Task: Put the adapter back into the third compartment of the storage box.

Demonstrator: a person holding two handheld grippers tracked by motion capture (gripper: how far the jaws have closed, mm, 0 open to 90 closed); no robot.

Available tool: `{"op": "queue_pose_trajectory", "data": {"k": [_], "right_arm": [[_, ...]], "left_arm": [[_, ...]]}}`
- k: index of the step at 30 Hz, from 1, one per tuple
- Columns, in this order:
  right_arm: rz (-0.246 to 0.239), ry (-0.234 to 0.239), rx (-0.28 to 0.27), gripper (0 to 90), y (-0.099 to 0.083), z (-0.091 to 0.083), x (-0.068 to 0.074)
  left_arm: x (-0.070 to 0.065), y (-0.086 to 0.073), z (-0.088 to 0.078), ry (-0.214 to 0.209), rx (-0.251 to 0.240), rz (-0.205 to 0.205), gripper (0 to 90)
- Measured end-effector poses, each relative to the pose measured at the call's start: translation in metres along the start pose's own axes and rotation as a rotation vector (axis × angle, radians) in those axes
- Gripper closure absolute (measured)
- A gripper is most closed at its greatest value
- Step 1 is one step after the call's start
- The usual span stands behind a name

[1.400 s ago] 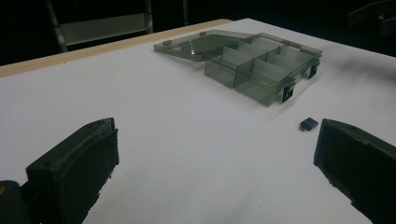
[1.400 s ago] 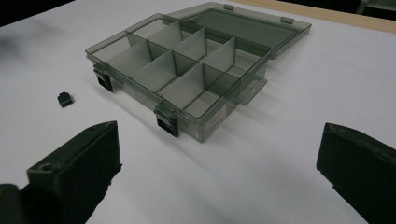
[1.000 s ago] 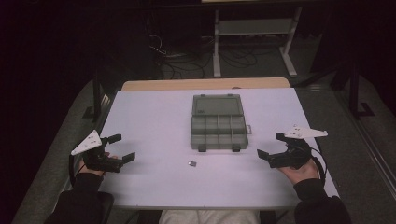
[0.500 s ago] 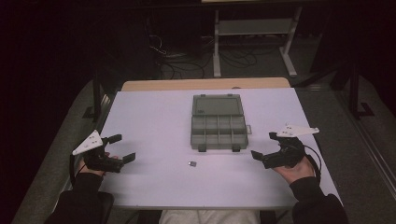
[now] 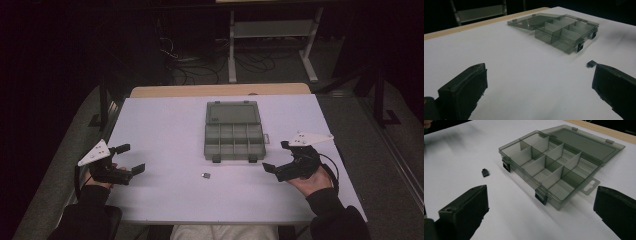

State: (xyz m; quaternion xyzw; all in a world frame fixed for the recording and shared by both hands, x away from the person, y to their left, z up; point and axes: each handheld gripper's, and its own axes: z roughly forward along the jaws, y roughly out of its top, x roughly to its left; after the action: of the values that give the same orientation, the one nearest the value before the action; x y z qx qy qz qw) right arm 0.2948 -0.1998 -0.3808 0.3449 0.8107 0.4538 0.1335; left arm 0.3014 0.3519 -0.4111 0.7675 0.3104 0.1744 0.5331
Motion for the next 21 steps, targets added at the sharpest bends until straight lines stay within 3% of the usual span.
{"op": "queue_pose_trajectory", "data": {"k": [21], "right_arm": [[-0.067,0.036,0.088,0.0,0.014,0.024,0.016]], "left_arm": [[0.000,0.000,0.000,0.001,0.001,0.001,0.0]]}}
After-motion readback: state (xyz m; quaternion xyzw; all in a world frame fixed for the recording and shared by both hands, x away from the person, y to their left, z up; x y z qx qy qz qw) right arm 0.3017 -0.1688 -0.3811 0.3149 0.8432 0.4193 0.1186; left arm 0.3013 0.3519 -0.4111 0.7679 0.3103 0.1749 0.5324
